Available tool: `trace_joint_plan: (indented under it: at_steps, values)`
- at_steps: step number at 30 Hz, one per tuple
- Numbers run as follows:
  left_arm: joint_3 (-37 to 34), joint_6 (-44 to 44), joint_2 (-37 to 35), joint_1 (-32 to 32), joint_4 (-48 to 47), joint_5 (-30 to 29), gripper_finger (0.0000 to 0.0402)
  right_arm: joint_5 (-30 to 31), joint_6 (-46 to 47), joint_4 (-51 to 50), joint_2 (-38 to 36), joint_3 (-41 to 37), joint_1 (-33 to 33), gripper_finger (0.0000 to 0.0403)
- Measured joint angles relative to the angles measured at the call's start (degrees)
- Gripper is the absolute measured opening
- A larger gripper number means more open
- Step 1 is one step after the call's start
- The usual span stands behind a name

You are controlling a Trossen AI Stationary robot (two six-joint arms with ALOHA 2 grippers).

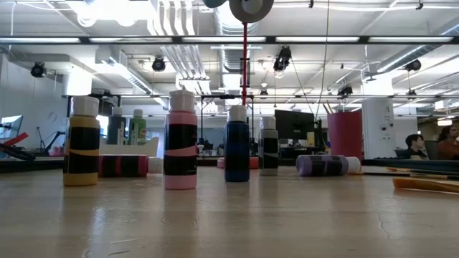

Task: Pick & Place Paint Supplies
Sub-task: Put the light blue paint bottle into the white bin

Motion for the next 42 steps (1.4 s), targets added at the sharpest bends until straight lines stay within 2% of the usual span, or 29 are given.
trace_joint_plan:
  at_steps: [6,17,28,31,36,40,42]
  values:
    - [0.0,0.4,0.3,0.2,0.1,0.0,0.0266,0.0,0.0,0.0,0.0,0.0,0.0,0.0157]
    - [0.0,0.5,2.5,0.3,0.5,-0.1,0.0118,-0.2,0.2,-1.0,0.1,-0.2,0.0,0.0157]
    - [1.7,0.1,1.8,0.4,-1.6,0.3,0.0117,-0.5,0.3,-0.8,0.1,-0.2,0.0,0.0157]
    - [3.7,-0.3,1.7,0.4,-4.7,-0.6,0.0117,-0.3,0.2,-0.3,0.0,-0.1,0.1,0.0208]
    - [7.7,-1.6,1.3,0.3,-12.1,-5.8,0.0117,0.2,1.0,-2.0,-0.3,-0.1,0.2,0.0307]
    - [8.6,-3.6,1.1,0.3,-16.2,-11.4,0.0117,0.4,4.0,-5.7,-0.3,-0.1,0.1,0.0350]
    - [8.8,-4.0,0.7,0.3,-19.7,-18.2,0.0117,-0.2,5.8,-8.8,-0.5,-0.1,0.2,0.0361]
